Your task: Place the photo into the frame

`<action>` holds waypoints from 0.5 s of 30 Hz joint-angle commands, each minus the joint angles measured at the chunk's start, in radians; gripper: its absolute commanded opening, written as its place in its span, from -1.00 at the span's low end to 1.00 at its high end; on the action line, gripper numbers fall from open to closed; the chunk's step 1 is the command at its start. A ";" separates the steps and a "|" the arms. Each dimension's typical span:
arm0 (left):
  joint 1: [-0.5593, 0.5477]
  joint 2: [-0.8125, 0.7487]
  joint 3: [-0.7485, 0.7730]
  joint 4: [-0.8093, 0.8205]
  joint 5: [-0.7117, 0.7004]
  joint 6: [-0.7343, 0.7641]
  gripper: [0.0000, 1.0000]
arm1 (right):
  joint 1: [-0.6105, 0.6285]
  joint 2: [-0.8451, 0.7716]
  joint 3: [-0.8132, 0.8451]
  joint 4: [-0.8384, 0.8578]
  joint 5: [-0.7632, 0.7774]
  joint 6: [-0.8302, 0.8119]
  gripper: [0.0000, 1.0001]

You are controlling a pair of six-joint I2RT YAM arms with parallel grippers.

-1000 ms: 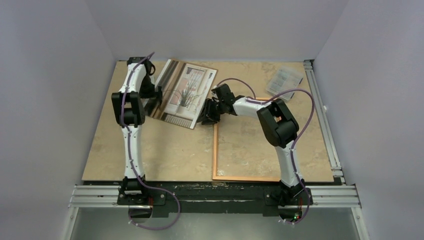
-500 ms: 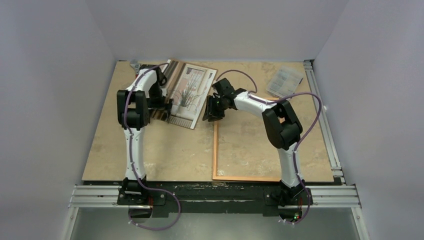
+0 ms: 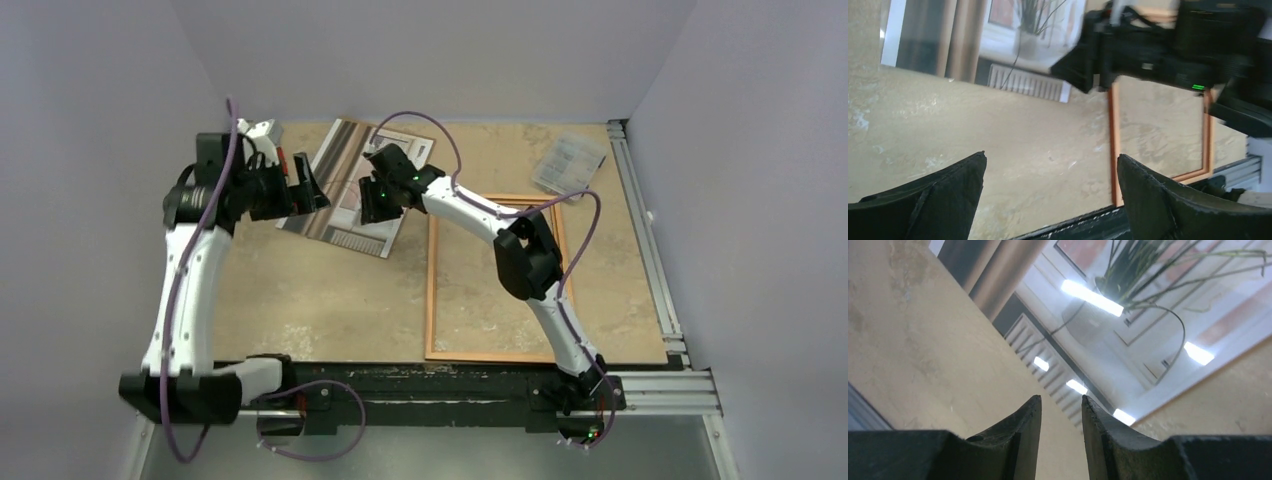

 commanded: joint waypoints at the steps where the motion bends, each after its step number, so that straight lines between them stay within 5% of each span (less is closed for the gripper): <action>1: 0.018 -0.257 -0.215 0.227 0.157 -0.159 1.00 | 0.032 0.111 0.178 -0.070 0.130 -0.053 -0.32; 9: 0.018 -0.476 -0.436 0.346 0.277 -0.323 1.00 | 0.116 0.272 0.374 -0.149 0.336 -0.078 -0.25; 15: 0.018 -0.491 -0.472 0.348 0.281 -0.341 1.00 | 0.125 0.244 0.205 -0.173 0.440 -0.132 -0.28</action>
